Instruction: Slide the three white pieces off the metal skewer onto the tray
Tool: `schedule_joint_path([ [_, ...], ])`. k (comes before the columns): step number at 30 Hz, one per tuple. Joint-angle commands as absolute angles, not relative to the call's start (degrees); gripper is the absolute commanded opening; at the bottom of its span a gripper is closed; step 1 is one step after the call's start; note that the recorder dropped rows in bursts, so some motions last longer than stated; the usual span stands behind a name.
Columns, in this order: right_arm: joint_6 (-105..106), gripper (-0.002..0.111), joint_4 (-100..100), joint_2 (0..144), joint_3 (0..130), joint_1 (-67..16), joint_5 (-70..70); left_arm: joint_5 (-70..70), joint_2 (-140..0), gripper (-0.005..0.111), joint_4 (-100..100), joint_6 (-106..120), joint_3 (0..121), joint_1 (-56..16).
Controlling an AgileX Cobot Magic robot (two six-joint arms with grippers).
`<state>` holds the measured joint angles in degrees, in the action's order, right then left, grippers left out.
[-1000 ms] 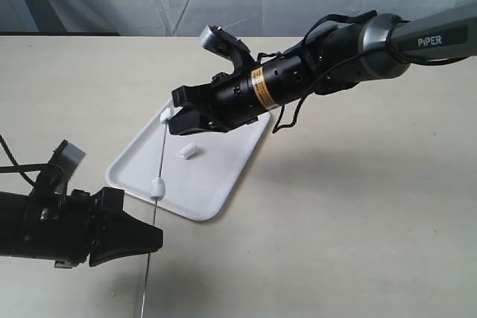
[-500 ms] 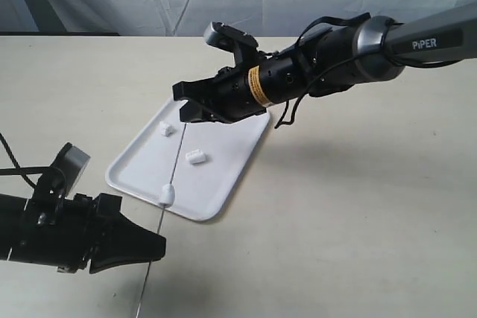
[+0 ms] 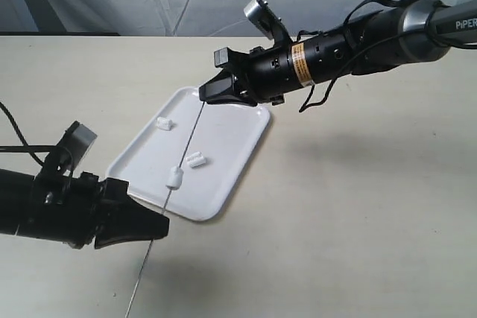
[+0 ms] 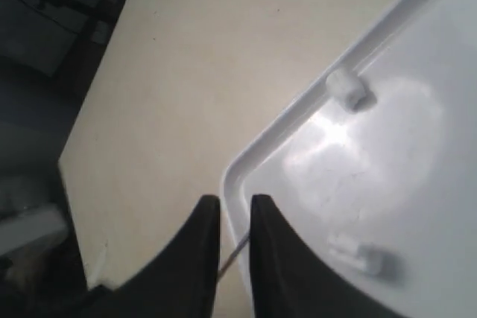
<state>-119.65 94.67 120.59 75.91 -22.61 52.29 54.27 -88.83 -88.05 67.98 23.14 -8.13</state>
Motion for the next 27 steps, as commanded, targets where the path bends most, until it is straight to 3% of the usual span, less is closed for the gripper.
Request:
schedule_joint_path([
  [1,-120.6,0.016,97.6,120.2,75.7,-23.4,58.9,46.3,-88.6,0.000,-93.9,64.5,25.2,-7.9],
  [8,-120.6,0.039,96.2,120.2,75.6,-21.7,56.1,44.3,-88.6,0.000,-93.6,63.9,25.2,-7.9],
  [27,-120.6,0.038,98.0,120.4,75.1,-28.0,55.6,52.7,-94.2,0.000,-98.7,67.6,28.1,-7.9],
])
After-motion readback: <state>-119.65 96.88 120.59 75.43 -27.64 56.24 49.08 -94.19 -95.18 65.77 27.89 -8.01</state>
